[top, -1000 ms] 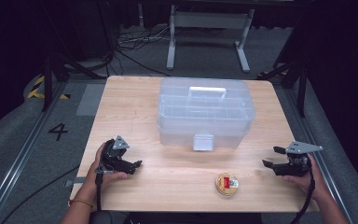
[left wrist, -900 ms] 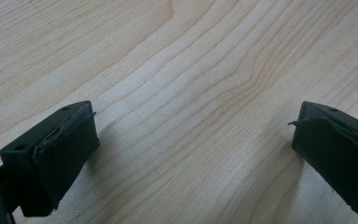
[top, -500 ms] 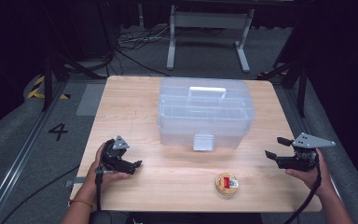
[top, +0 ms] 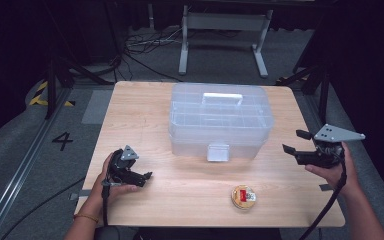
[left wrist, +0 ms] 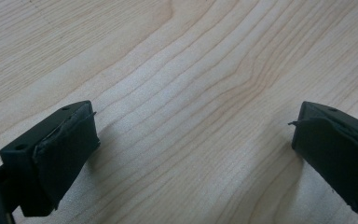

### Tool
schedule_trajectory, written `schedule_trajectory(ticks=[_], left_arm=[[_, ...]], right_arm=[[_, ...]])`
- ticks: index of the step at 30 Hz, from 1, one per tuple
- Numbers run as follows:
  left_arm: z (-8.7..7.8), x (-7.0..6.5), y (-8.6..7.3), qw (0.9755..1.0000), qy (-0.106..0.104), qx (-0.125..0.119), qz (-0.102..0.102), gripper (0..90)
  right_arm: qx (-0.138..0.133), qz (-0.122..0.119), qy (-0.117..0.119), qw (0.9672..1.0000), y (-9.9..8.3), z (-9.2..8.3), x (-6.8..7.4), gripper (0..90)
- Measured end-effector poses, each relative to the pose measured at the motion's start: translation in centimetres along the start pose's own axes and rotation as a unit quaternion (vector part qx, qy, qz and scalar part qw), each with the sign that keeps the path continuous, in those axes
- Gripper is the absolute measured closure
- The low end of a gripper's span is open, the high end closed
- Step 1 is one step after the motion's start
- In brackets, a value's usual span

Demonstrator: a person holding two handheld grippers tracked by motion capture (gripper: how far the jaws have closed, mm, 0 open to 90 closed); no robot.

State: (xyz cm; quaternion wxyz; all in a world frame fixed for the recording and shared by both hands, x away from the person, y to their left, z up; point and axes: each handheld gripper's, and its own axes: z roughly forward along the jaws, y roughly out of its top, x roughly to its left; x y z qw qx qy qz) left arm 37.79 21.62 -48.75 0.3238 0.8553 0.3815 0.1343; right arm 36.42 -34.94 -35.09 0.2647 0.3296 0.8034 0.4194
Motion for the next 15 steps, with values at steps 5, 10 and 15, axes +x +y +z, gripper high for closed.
schedule_trajectory(ticks=[5,10,15], left_arm=[[0.1,-0.2,0.1,0.9999,0.009,0.001,-0.008,0.1],[0.1,-0.2,0.2,0.9999,0.006,0.001,-0.009,0.0],[0.6,-0.2,0.7,1.0000,0.003,0.002,-0.004,0.0]], right_arm=[[-0.011,-0.006,0.000,0.9999,2.6,0.3,-0.4,29.9],[-0.010,-0.011,0.008,0.9999,4.4,1.6,-0.3,31.1],[0.007,-0.017,0.003,0.9998,6.1,2.9,-0.1,36.5]])
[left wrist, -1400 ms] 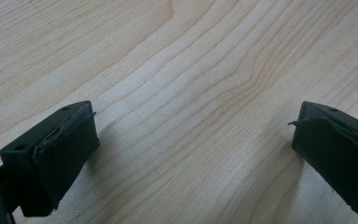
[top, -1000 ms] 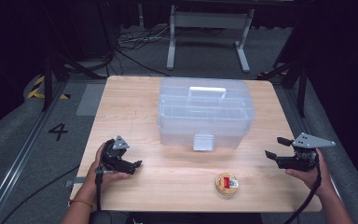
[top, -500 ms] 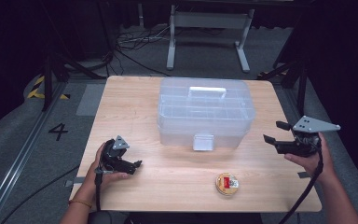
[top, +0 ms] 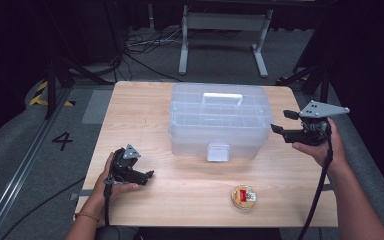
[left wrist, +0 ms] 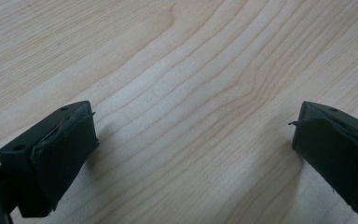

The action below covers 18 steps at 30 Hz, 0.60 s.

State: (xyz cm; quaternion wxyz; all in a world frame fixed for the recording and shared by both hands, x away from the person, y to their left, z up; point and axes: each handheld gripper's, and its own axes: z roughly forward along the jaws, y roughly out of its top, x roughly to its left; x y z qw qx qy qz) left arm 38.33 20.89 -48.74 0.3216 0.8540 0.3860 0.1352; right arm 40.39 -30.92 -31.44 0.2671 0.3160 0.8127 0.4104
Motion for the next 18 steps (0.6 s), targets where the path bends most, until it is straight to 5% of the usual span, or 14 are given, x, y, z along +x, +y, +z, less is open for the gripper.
schedule_trajectory(ticks=[6,11,16,18], left_arm=[[1.2,0.4,1.5,0.9996,-0.016,0.001,0.024,0.3],[2.8,0.3,3.5,0.9986,-0.032,0.007,0.041,1.2],[3.6,-0.3,5.1,0.9975,-0.041,-0.003,0.058,19.8],[3.5,-0.6,5.7,0.9969,-0.041,-0.008,0.066,16.5]], right_arm=[[0.010,-0.006,0.006,0.9999,2.5,1.9,0.3,38.8],[0.020,-0.034,0.021,0.9990,4.8,4.1,1.0,39.8],[0.041,-0.051,0.035,0.9972,6.1,6.2,1.5,40.3],[0.050,-0.057,0.034,0.9965,6.5,6.9,1.6,40.5]])
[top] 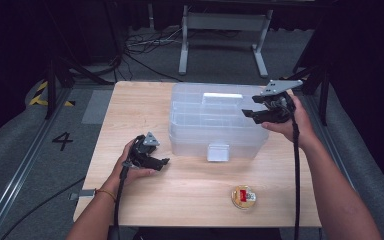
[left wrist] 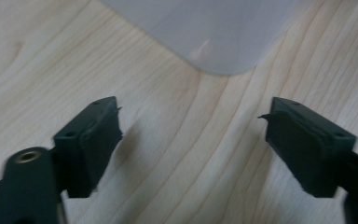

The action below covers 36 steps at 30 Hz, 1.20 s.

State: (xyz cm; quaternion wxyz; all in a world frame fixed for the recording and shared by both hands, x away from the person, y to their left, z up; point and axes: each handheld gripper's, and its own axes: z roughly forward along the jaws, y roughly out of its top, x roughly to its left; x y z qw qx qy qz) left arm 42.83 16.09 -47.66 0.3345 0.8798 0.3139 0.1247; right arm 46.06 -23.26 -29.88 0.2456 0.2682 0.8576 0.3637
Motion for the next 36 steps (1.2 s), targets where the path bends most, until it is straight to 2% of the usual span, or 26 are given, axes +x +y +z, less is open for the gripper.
schedule_trajectory(ticks=[2,3,4,6,12,14,15,17,19,22,24,27,29,31,32,34,36], left_arm=[[-0.6,-0.4,0.7,0.9995,0.005,-0.031,0.010,17.7],[-0.8,-0.5,1.2,0.9991,-0.005,-0.041,0.007,17.7],[-1.0,-0.6,1.5,0.9989,-0.013,-0.046,0.004,16.8],[-1.2,-0.7,1.8,0.9985,-0.013,-0.054,0.005,16.8],[-2.3,-1.2,4.1,0.9954,-0.018,-0.094,0.011,16.6],[-2.2,-1.5,4.6,0.9954,-0.017,-0.092,0.019,16.9],[-2.2,-1.5,4.9,0.9956,-0.005,-0.091,0.020,15.2],[-2.3,-1.4,5.2,0.9955,-0.001,-0.094,0.014,14.8],[-2.3,-1.1,5.4,0.9951,-0.004,-0.099,0.010,15.7],[-2.2,-1.1,5.5,0.9953,-0.001,-0.096,0.017,12.6],[-2.0,-0.9,5.7,0.9957,-0.013,-0.092,0.006,10.7],[-2.0,-1.1,5.8,0.9961,-0.012,-0.087,0.004,10.3],[-2.2,-1.1,5.9,0.9965,-0.004,-0.083,0.008,11.3],[-2.5,-1.2,5.7,0.9958,-0.008,-0.091,0.004,13.6],[-2.6,-1.3,5.7,0.9955,-0.017,-0.093,-0.004,14.9],[-2.8,-1.5,5.4,0.9955,-0.011,-0.095,0.000,16.7],[-2.9,-1.5,5.3,0.9954,-0.015,-0.094,-0.001,17.6]], right_arm=[[0.002,0.003,0.002,1.0000,0.3,0.6,-0.1,42.9],[0.012,0.004,0.002,0.9999,0.4,1.0,-0.1,44.6],[0.024,-0.002,-0.009,0.9997,0.6,1.3,-0.1,47.2],[0.025,-0.001,-0.009,0.9996,0.6,1.5,-0.1,49.7],[0.028,0.012,0.009,0.9995,1.2,2.4,-0.2,58.9],[0.028,0.010,0.013,0.9995,1.4,2.7,-0.1,59.8],[0.028,0.010,0.012,0.9995,1.5,2.8,-0.1,61.1],[0.028,0.010,0.005,0.9995,1.7,3.0,-0.2,64.7],[0.021,0.017,0.003,0.9996,1.9,3.1,-0.3,65.7],[0.018,0.020,-0.007,0.9996,2.2,3.3,-0.3,67.3],[0.024,0.007,-0.012,0.9996,2.4,3.8,-0.1,71.0],[0.032,0.002,-0.008,0.9994,2.6,3.8,-0.2,72.2],[0.033,0.000,-0.012,0.9994,2.5,3.8,-0.2,72.6],[0.030,0.003,-0.013,0.9995,2.4,3.7,-0.1,72.7],[0.026,0.006,-0.011,0.9996,2.3,3.7,-0.1,72.7],[0.023,0.008,-0.009,0.9997,2.1,3.6,-0.1,72.7],[0.021,0.011,-0.010,0.9997,2.0,3.5,0.1,72.7]])
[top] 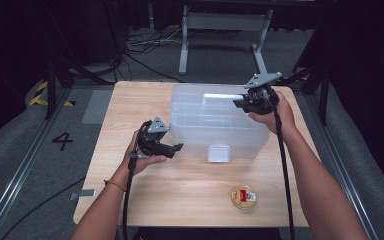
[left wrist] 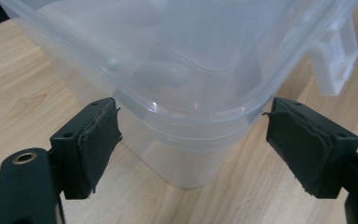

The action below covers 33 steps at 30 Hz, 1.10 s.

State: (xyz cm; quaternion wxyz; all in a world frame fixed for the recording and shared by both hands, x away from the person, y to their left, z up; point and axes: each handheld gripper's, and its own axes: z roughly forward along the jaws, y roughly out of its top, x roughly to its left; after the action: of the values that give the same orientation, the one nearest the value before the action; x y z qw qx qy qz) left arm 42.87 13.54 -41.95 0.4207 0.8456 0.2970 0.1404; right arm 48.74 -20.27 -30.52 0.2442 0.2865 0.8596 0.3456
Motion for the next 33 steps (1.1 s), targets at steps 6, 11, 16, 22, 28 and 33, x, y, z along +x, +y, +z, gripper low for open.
schedule_trajectory(ticks=[6,11,16,22,28,33], left_arm=[[-0.7,-0.7,-0.4,1.0000,0.004,0.007,0.000,19.1],[-1.3,-1.5,-0.7,0.9998,0.010,0.015,0.005,19.1],[-1.8,-2.0,-1.0,0.9997,0.013,0.017,0.014,20.0],[-2.3,-1.8,-1.6,0.9999,0.003,0.000,0.014,24.1],[-3.4,-2.0,-1.8,0.9997,0.003,-0.014,0.021,28.1],[-5.0,-1.7,-1.9,0.9991,-0.002,-0.040,0.013,41.5]], right_arm=[[0.001,-0.011,0.000,0.9999,-0.2,-0.5,0.9,73.1],[0.001,-0.019,0.005,0.9998,-0.3,-0.9,1.6,73.3],[0.001,-0.022,0.006,0.9997,-0.3,-1.0,1.9,73.2],[-0.003,-0.014,0.001,0.9999,-0.3,-1.2,2.0,73.1],[0.002,-0.006,0.009,0.9999,0.0,-1.3,1.8,73.1],[-0.002,0.007,0.009,0.9999,0.8,-1.7,1.0,72.6]])
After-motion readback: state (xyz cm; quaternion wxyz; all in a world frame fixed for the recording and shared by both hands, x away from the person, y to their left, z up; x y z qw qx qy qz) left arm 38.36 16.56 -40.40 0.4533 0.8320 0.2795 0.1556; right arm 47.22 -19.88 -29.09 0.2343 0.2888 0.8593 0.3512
